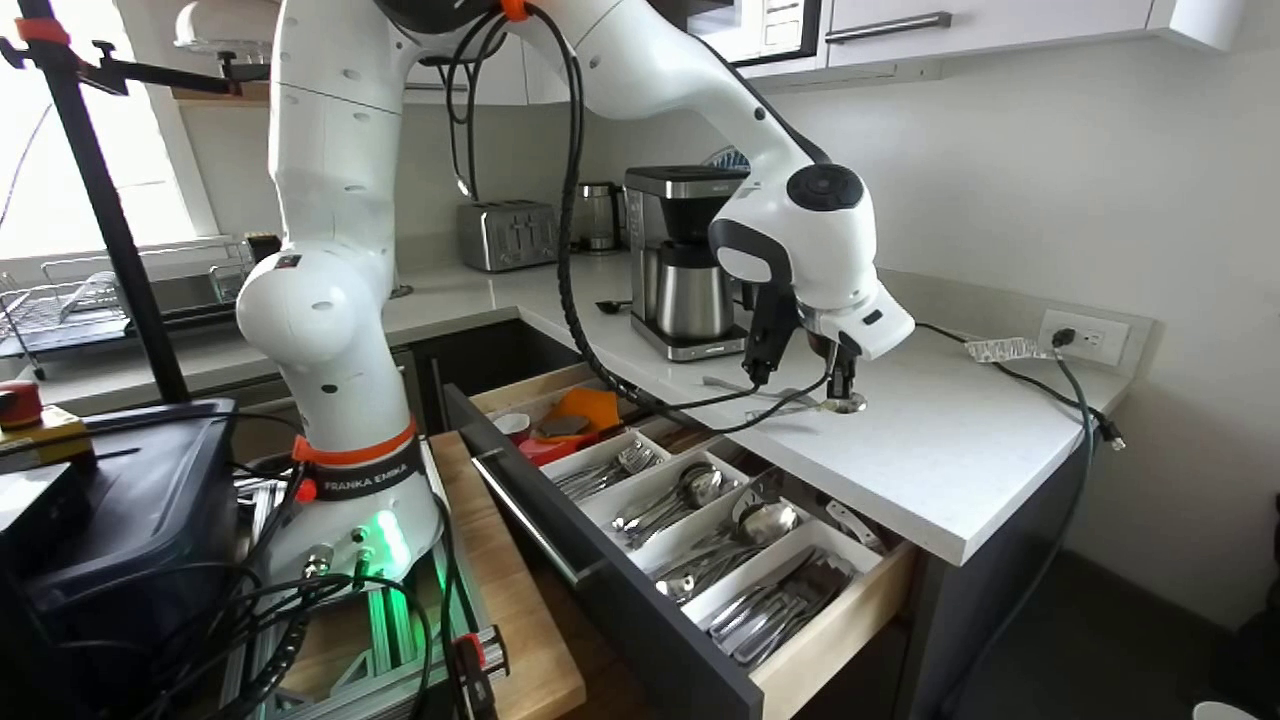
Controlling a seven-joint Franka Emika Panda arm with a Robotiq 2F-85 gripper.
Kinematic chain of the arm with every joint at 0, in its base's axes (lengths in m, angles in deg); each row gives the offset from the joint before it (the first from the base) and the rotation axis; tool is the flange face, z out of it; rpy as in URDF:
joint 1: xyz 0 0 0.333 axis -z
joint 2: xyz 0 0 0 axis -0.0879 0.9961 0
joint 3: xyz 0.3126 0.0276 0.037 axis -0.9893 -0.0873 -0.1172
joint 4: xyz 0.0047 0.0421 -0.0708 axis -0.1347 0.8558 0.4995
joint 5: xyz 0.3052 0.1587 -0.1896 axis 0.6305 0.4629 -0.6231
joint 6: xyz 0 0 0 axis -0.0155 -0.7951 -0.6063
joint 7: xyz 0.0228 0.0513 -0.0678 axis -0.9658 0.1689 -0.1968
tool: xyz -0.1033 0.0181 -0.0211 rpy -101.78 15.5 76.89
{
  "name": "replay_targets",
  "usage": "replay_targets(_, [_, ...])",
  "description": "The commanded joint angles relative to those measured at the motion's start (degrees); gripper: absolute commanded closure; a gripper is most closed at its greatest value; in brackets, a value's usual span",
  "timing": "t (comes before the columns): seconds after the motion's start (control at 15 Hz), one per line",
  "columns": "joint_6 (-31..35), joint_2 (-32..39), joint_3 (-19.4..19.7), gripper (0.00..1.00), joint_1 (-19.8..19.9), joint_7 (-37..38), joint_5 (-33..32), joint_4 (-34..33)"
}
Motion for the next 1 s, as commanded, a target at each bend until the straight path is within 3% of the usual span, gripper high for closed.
replay_targets(0.0, [-2.26,3.44,-1.38,0.99,1.4,3.37,2.28,-3.55])
replay_targets(0.6, [-4.28,7.43,-2.16,0.99,1.82,9.51,1.67,-6.29])
replay_targets(0.67, [-4.24,7.4,-2.14,0.72,1.73,9.95,1.44,-6.46])
replay_targets(0.73, [-4.34,7.71,-2.25,0.71,1.91,9.64,1.76,-6.83])
replay_targets(0.93, [-4.37,7.04,-2.14,0.5,1.68,10.15,0.92,-6.33])
